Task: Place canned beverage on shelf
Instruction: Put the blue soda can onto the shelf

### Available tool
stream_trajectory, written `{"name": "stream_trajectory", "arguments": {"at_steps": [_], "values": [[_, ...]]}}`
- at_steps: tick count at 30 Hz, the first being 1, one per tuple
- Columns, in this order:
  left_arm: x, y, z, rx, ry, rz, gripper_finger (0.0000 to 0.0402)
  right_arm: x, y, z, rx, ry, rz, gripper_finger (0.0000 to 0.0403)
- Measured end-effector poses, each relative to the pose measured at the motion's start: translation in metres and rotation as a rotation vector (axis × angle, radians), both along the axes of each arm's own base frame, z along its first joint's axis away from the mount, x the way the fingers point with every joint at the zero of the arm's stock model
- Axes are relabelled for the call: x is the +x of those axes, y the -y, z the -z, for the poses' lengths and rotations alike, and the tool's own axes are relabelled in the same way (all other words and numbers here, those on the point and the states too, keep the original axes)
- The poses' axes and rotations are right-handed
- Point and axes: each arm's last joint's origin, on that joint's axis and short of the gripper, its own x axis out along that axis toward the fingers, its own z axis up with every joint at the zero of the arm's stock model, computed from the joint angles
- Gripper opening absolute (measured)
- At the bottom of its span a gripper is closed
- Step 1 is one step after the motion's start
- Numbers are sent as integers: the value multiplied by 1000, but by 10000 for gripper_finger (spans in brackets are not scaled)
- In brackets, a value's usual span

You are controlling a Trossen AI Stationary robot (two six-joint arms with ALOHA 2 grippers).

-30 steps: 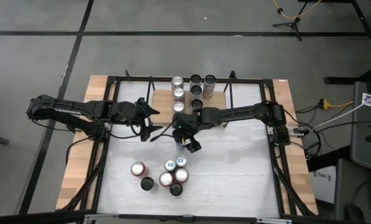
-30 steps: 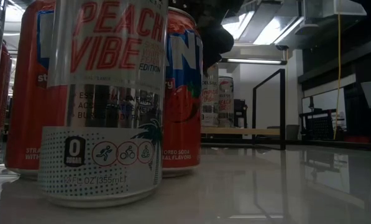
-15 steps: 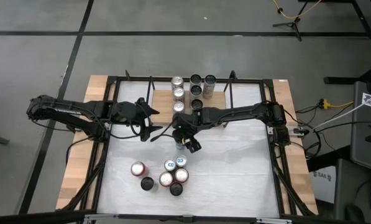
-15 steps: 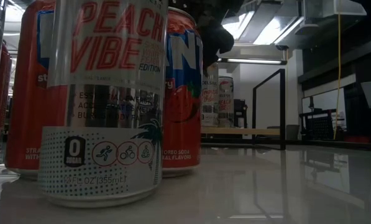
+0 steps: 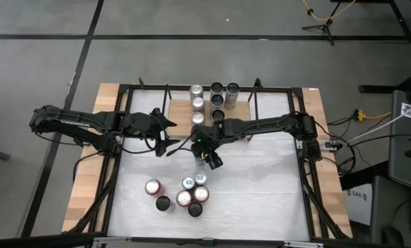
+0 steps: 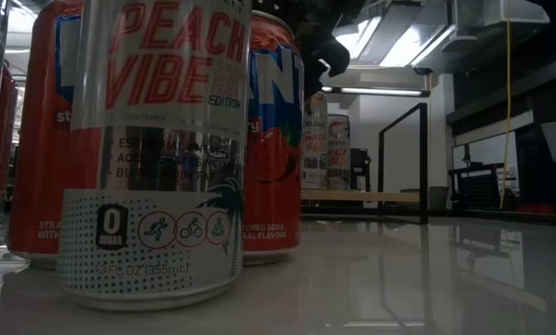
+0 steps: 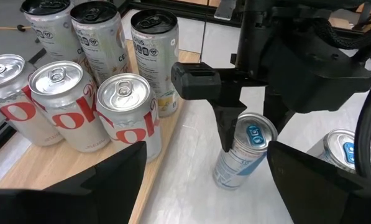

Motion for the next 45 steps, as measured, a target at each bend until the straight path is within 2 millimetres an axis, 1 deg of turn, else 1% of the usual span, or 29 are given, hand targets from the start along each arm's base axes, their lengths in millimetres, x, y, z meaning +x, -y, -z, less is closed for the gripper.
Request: {"name": "stream_trajectory", "arguments": {"at_steps": [3,6,14,18,24,30,32,35,39,45], "values": [[0,0,0,0,0,0,326,-3,-1,-2,31,-14,-13,235],[0,0,0,0,0,0,326,-6,-1,-10,52,-12,-7,230],[0,0,0,1,-5,0,326,-18,-1,-49,66,-20,19,232],[0,0,0,1,-5,0,326,-27,-1,-75,84,-75,37,232],[0,0,0,1,-5,0,326,-38,-1,-108,119,-96,74,233],[0,0,0,22,-10,13,326,-48,0,-131,133,-96,102,233],[0,0,0,36,-13,22,326,-51,0,-136,135,-103,107,233],[0,0,-1,45,-3,24,326,-57,0,-138,135,-152,117,233],[0,-1,-1,54,-1,1,326,-69,0,-144,128,-192,122,233],[0,-2,-1,75,3,-38,326,-83,1,-155,125,-193,135,234]]}}
